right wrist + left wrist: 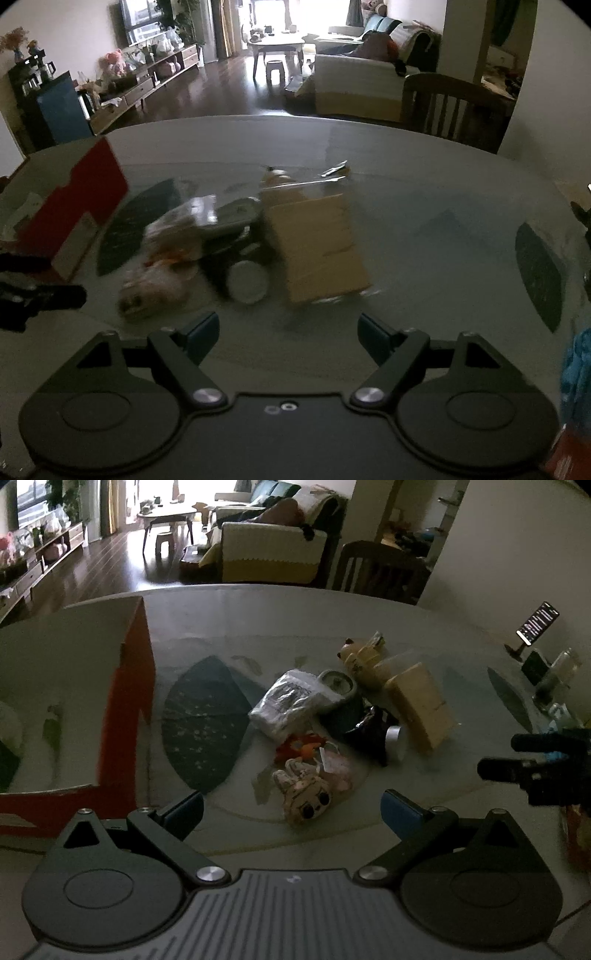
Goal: Organize objects
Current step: 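Move both grippers back toward the items on the table, then grasp the plush doll with the left gripper while the right gripper grasps the bagged block, then carry the plush doll and bagged block over the box with both grippers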
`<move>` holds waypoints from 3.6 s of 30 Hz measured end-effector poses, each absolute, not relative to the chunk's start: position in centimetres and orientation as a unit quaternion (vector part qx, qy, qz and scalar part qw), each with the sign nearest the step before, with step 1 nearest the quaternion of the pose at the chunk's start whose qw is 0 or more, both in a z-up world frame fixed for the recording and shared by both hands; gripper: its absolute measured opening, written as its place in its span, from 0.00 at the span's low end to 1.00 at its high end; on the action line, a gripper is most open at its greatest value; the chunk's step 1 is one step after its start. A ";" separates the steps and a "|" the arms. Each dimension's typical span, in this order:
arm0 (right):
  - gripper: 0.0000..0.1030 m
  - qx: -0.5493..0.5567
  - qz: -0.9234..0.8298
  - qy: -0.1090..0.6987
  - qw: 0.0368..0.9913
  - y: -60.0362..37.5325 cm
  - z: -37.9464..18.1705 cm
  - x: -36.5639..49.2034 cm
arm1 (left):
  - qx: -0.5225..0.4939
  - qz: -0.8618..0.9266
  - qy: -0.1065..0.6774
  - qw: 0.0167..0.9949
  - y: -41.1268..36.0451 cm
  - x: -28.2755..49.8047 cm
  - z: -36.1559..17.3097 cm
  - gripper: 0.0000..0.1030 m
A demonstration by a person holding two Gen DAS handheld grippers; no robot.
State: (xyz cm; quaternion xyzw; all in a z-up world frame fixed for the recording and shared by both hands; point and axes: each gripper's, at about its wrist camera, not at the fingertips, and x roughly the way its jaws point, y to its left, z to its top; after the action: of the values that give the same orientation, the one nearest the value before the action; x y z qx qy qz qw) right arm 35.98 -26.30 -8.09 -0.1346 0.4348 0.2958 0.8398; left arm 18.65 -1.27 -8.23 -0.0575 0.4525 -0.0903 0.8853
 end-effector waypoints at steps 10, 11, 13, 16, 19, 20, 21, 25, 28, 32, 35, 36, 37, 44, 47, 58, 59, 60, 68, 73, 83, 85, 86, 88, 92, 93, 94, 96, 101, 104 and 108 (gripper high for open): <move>0.79 -0.157 0.301 0.438 0.832 -25.5 -10.3 40.8 | -0.048 -0.041 0.482 0.874 -3.3 21.3 -12.5 1.00; 0.79 -0.159 0.303 0.438 0.831 -25.5 -10.4 41.1 | -0.049 -0.040 0.488 0.871 -3.4 21.5 -12.9 1.00; 0.80 -0.160 0.307 0.437 0.830 -25.3 -10.6 41.6 | -0.046 -0.039 0.493 0.868 -3.9 21.9 -13.4 1.00; 0.80 -0.164 0.311 0.434 0.829 -24.9 -11.0 42.3 | -0.041 -0.029 0.493 0.868 -4.4 22.2 -13.9 1.00; 0.80 -0.165 0.311 0.437 0.828 -24.4 -11.6 43.3 | -0.046 -0.027 0.500 0.864 -4.7 22.6 -14.4 1.00; 0.81 -0.165 0.311 0.438 0.827 -24.2 -11.8 43.6 | -0.042 -0.025 0.501 0.864 -4.9 22.7 -14.4 1.00; 0.81 -0.167 0.313 0.438 0.826 -24.0 -12.0 43.9 | -0.040 -0.024 0.501 0.864 -5.0 22.7 -14.5 1.00; 0.81 -0.173 0.325 0.438 0.820 -23.2 -12.9 44.6 | -0.034 -0.015 0.506 0.862 -5.3 23.1 -15.0 1.00; 0.84 -0.172 0.334 0.437 0.817 -22.8 -13.4 45.0 | -0.036 -0.015 0.503 0.863 -5.4 23.2 -15.1 1.00; 0.86 -0.180 0.341 0.435 0.814 -22.3 -14.1 45.4 | -0.036 -0.013 0.503 0.864 -5.6 23.2 -15.1 1.00; 0.88 -0.185 0.344 0.433 0.813 -22.0 -14.5 45.5 | -0.038 -0.006 0.497 0.867 -5.6 23.3 -15.1 1.00; 0.88 -0.184 0.345 0.431 0.813 -21.9 -14.5 45.5 | -0.040 -0.007 0.496 0.867 -5.6 23.2 -15.0 1.00; 0.88 -0.182 0.346 0.431 0.813 -22.0 -14.5 45.5 | -0.041 -0.007 0.495 0.868 -5.6 23.2 -15.0 1.00; 0.85 -0.179 0.349 0.434 0.811 -22.2 -14.4 45.4 | -0.053 -0.013 0.482 0.874 -5.1 22.6 -14.5 0.95; 0.83 -0.179 0.348 0.435 0.811 -22.4 -14.1 45.2 | -0.049 -0.020 0.485 0.873 -5.4 22.5 -14.6 0.79; 0.68 -0.168 0.339 0.435 0.817 -23.4 -12.6 43.6 | -0.052 -0.044 0.482 0.873 -5.1 21.8 -14.0 0.45; 0.68 -0.167 0.339 0.433 0.819 -23.6 -12.3 43.3 | -0.052 -0.046 0.480 0.874 -5.0 21.7 -13.8 0.45; 0.68 -0.167 0.338 0.431 0.820 -23.9 -11.9 43.0 | -0.051 -0.047 0.479 0.875 -5.0 21.5 -13.6 0.45; 0.68 -0.143 0.346 0.434 0.819 -25.2 -9.1 39.8 | -0.058 -0.060 0.474 0.876 -4.2 19.6 -11.8 0.46; 0.68 -0.130 0.351 0.443 0.814 -25.0 -7.8 37.2 | -0.065 -0.070 0.471 0.877 -3.5 18.3 -10.5 0.46; 0.68 -0.131 0.355 0.447 0.810 -22.8 -5.3 32.1 | -0.073 -0.093 0.467 0.876 -0.9 16.0 -7.8 0.46; 0.68 -0.128 0.354 0.448 0.811 -22.2 -4.9 31.2 | -0.074 -0.100 0.467 0.876 -0.2 15.6 -7.4 0.46; 0.68 -0.126 0.354 0.450 0.810 -21.9 -4.8 30.7 | -0.074 -0.103 0.467 0.875 0.2 15.3 -7.2 0.46; 0.68 -0.124 0.355 0.452 0.809 -21.0 -4.5 29.8 | -0.076 -0.109 0.467 0.874 1.0 15.0 -6.7 0.46; 0.68 -0.124 0.359 0.450 0.808 -19.1 -3.9 28.0 | -0.073 -0.124 0.461 0.876 2.8 14.3 -5.5 0.46; 0.68 -0.123 0.362 0.450 0.807 -18.6 -3.7 27.5 | -0.072 -0.126 0.459 0.876 3.3 14.1 -5.3 0.46; 0.68 -0.122 0.363 0.450 0.807 -18.1 -3.5 27.3 | -0.072 -0.128 0.457 0.877 3.9 14.0 -5.0 0.46; 0.68 -0.123 0.365 0.447 0.807 -16.9 -3.1 26.5 | -0.073 -0.134 0.454 0.878 5.0 13.9 -4.4 0.46; 0.68 -0.129 0.370 0.439 0.808 -13.9 -2.3 24.9 | -0.072 -0.141 0.440 0.884 8.3 13.5 -3.0 0.46; 0.68 -0.131 0.373 0.439 0.807 -11.9 -2.0 24.3 | -0.068 -0.142 0.433 0.887 10.4 13.4 -2.2 0.46; 0.68 -0.138 0.378 0.431 0.808 -9.2 -1.5 23.4 | -0.062 -0.141 0.423 0.893 13.1 13.4 -1.4 0.46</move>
State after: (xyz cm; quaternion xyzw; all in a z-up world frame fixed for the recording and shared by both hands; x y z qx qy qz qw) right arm 23.41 -9.22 -1.47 -0.1384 0.4307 0.3781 0.8077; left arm 13.36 13.06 -1.45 -0.0624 0.4232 -0.1406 0.8929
